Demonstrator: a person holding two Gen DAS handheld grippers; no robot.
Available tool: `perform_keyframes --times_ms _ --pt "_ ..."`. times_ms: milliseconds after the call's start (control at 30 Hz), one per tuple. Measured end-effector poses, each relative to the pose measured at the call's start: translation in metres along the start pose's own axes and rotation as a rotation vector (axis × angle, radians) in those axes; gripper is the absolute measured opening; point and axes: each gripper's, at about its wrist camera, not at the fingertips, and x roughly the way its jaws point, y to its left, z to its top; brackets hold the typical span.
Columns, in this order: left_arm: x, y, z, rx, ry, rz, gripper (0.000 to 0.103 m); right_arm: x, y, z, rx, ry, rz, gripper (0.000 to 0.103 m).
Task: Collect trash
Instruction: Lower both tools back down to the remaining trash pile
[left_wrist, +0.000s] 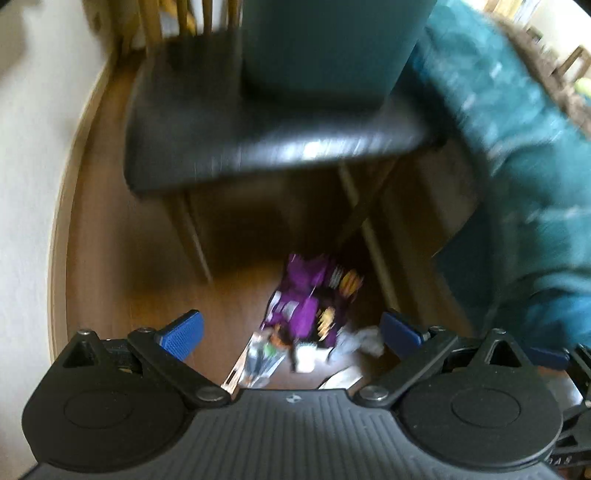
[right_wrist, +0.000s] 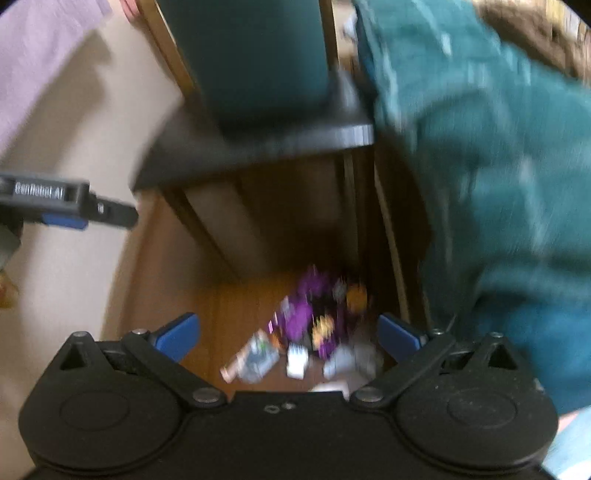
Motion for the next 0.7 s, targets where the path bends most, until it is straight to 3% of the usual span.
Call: perform_keyframes --times_ms 233,400,533,700 --pt "0.139 0.008 -0.056 -0.016 0.118 0.010 0.102 0.125 -0.022 -0.085 0.056 0.188 -0.060 0.103" --pt "0.223 0.011 -0.090 0.028 0.182 0.037 0.102 0.208 -0.042 -0.141 0.195 0.286 -0.116 0.102" --pt "0.284 0.021 -0.114 0.048 0.238 0.076 0.102 0.267 -0.066 -0.178 0.372 0.329 -0.170 0.101" --pt "0.343 0.036 -0.133 0.053 0.287 0.105 0.102 0.308 -0.098 -0.218 0.704 0.322 -0.250 0.101"
